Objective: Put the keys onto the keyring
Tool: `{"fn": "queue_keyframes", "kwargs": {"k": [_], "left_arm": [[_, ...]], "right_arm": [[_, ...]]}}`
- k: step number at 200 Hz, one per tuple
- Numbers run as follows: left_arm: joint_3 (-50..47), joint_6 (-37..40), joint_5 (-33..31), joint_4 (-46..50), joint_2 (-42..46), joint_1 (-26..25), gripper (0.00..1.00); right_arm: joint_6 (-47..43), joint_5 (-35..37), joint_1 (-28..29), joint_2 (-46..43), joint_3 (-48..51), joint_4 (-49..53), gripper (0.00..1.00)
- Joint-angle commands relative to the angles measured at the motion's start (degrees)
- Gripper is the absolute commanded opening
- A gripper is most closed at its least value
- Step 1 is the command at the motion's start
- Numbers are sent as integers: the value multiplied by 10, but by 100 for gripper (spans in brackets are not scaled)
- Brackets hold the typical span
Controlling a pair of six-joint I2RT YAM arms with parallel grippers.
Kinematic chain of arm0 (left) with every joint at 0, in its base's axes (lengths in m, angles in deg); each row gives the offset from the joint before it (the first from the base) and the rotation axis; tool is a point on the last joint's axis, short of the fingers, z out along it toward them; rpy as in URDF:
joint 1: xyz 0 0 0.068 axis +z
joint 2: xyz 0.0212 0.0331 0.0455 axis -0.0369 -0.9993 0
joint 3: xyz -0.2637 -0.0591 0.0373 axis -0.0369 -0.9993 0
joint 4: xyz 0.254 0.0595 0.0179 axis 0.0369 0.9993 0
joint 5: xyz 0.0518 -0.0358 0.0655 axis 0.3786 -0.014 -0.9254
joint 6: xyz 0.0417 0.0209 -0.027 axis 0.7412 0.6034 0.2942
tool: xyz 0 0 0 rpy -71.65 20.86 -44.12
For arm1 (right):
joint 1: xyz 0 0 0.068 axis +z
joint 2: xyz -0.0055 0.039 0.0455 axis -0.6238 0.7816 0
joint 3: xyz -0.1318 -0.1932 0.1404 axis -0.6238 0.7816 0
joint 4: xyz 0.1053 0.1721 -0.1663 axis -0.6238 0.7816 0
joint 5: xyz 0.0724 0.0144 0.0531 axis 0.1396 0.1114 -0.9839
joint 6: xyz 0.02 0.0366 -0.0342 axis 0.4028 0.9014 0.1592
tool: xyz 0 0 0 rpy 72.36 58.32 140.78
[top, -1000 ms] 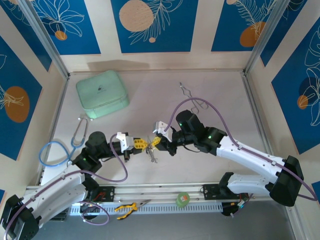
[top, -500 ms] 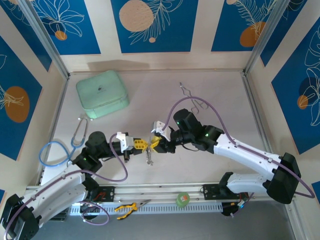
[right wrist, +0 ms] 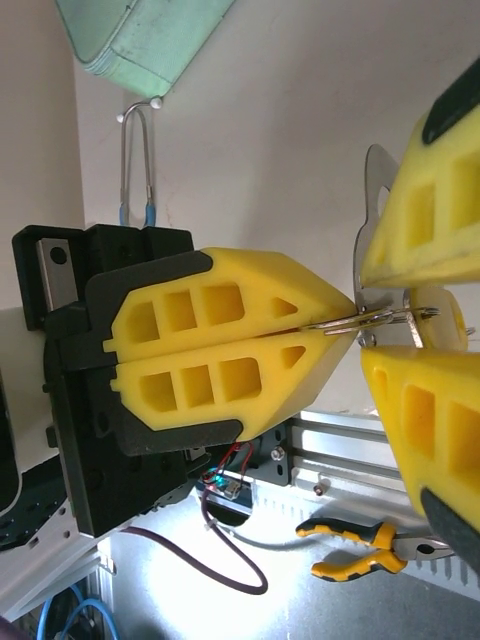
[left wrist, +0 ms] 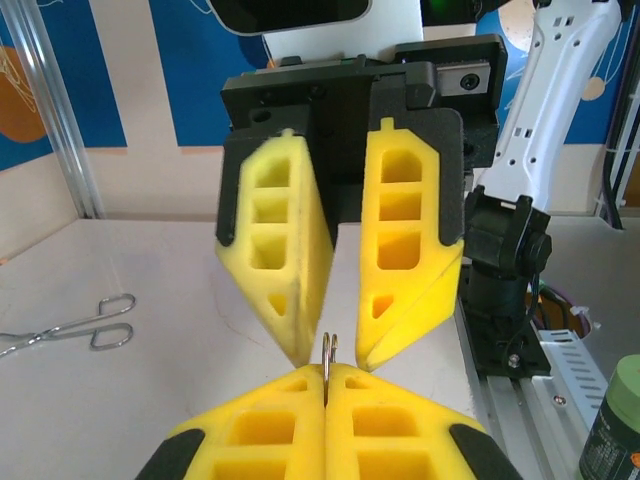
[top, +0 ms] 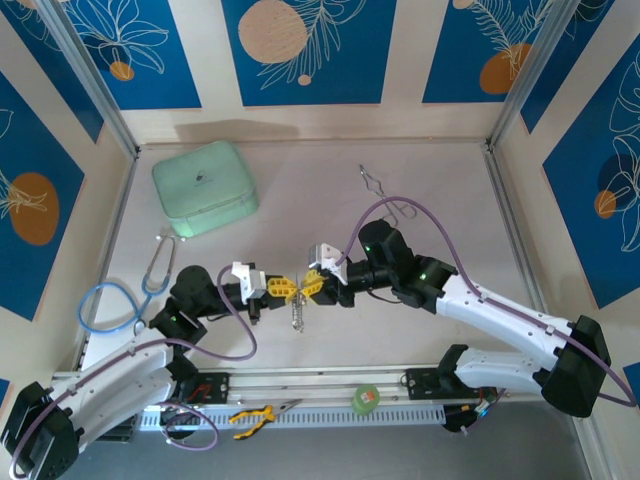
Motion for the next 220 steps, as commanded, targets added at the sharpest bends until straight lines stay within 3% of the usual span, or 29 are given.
{"fn": "queue_keyframes", "kwargs": {"k": [1,48,74,83,99,116,158,220], "left_arm": [[-3,-15,18,-45,2,-7,0],[-2,-15,20,-46,-1,-7,0],[-2,-13,18,-44,-1,-7,0],[-1,-10,8,-35,0,-7,0],[4,6,-8,0,10,-8,21],[20,39,-28,70,24,-8,30],[95,147,-45,281,23,-8,27],[128,188,-36,317,-9,-7,23]], "right_arm": [[-5,-22,-1,7,-2,-16,18],[-7,-25,-1,17,-6,-19,16],[-8,-27,-2,21,-9,-26,0],[-10,-25,-2,21,-11,-23,0],[-27,-10,-1,21,-21,5,0],[-59,17,-1,24,-41,57,0],[-152,74,15,56,-121,210,0],[-202,86,43,98,-194,272,0]]}}
